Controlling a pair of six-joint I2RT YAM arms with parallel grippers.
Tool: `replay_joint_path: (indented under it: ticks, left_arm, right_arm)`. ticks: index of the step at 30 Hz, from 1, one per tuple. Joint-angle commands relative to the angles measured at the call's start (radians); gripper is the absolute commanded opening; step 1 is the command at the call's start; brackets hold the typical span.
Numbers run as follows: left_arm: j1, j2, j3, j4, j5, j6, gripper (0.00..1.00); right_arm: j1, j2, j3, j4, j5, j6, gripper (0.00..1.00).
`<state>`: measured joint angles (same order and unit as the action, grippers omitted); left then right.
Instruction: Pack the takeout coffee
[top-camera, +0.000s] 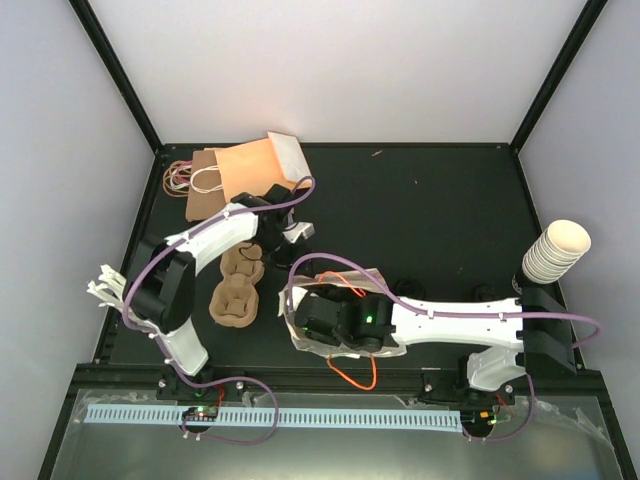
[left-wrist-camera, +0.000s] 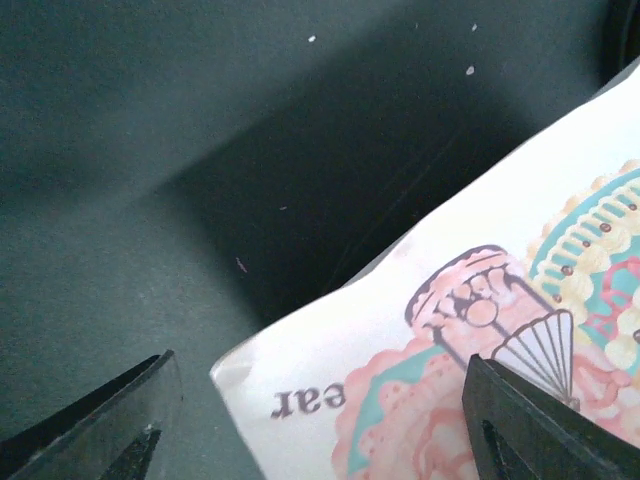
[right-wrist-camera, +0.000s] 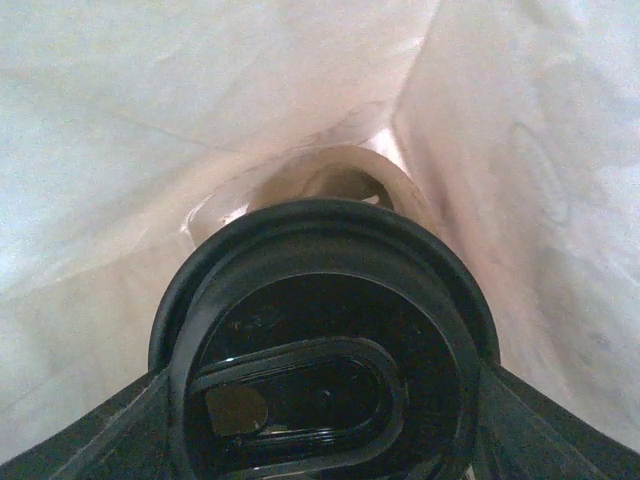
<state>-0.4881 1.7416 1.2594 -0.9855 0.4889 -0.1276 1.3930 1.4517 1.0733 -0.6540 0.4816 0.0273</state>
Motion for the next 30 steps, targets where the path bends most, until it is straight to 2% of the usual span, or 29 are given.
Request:
replay_joint_path:
  ticks: [1,5,11,15,19,24,30]
  left_arm:
    - [-0.004,-0.049,0.007,0.041,-0.089,-0.004,0.81]
    - [-0.001,-0.088,0.006,0.076,-0.120,-0.019,0.88]
    - [0.002,-0.126,-0.010,0.109,-0.077,0.002,0.89]
    - [0.002,-0.127,-0.028,0.136,0.009,0.016,0.85]
    - [0.002,-0.130,-0.048,0.152,0.078,0.030,0.76]
    - [0.003,-0.131,-0.056,0.135,0.073,0.025,0.72]
    - [0.035,-0.257,-0.090,0.169,0.018,-0.026,0.86]
  right_arm:
    - [-0.017,0.020,0.043,-0.048,-0.037,-0.011,0.50]
    - [-0.028,0.033,0.066,-0.056,-0.052,-0.021,0.50]
    - [-0.034,0.036,0.087,-0.060,-0.030,-0.029,0.50]
    - [-0.034,0.038,0.100,-0.064,-0.031,-0.030,0.49]
    - [-0.035,0.021,0.087,-0.042,-0.026,-0.039,0.49]
    - [-0.035,0.025,0.096,-0.037,-0.026,-0.038,0.49]
    - [-0.081,0.032,0.152,-0.067,-0.100,0.015,0.49]
